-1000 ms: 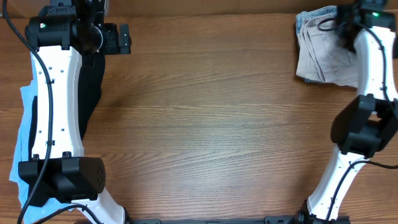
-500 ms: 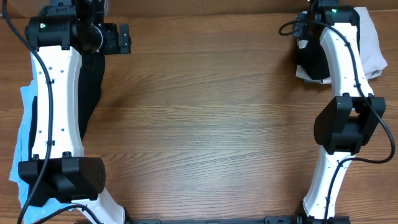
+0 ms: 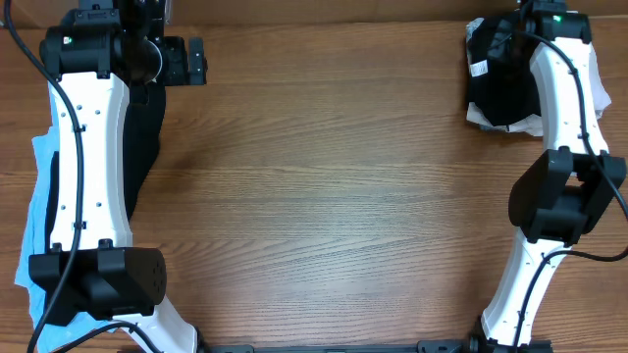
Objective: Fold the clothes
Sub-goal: 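Lower the bundle onto the beige stack and open the right gripper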
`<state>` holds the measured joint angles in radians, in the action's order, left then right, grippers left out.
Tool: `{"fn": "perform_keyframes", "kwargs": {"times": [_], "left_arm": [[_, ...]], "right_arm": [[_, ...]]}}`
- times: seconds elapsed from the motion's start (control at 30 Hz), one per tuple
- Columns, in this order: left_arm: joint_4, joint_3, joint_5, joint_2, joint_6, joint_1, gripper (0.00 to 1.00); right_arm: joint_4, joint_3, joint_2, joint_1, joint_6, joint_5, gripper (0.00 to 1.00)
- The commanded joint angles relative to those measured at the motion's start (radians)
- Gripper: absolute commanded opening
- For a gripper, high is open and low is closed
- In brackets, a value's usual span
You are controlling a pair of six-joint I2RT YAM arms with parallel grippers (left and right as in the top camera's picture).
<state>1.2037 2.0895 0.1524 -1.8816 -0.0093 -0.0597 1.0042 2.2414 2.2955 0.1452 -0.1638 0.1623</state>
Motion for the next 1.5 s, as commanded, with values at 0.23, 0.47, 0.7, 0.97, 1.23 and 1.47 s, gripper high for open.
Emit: {"fn": "perform_keyframes", "kwargs": {"times": [0.23,0.47,0.7,0.97,1.23,1.47], "left_arm": [[-0.005,0.008,-0.006,-0.012,-0.013,-0.005,1.0],[-0.007,0.008,-0.006,-0.012,-0.013,-0.005,1.0],[-0.009,0.008,-0.006,-0.012,-0.013,-0.005,1.0],[-0.008,0.008,-0.006,-0.012,-0.013,-0.005,1.0],[-0.008,0.008,-0.006,-0.012,-0.013,-0.005,1.0],[-0.013,0.008,-0.006,-0.012,-0.013,-0.005,1.0]], "right_arm": [[-0.084,0.003,0.066,0.188,-0.019,-0.289,0.42],[-0.091,0.003,0.204,0.234,0.011,-0.441,0.67],[-0.083,0.003,0.299,0.24,0.01,-0.433,0.87],[-0.048,0.106,0.217,0.257,0.008,-0.433,1.0],[-0.022,0.221,0.076,0.245,0.015,-0.428,1.0],[-0.024,0.218,0.075,0.193,0.037,-0.332,1.0]]}}
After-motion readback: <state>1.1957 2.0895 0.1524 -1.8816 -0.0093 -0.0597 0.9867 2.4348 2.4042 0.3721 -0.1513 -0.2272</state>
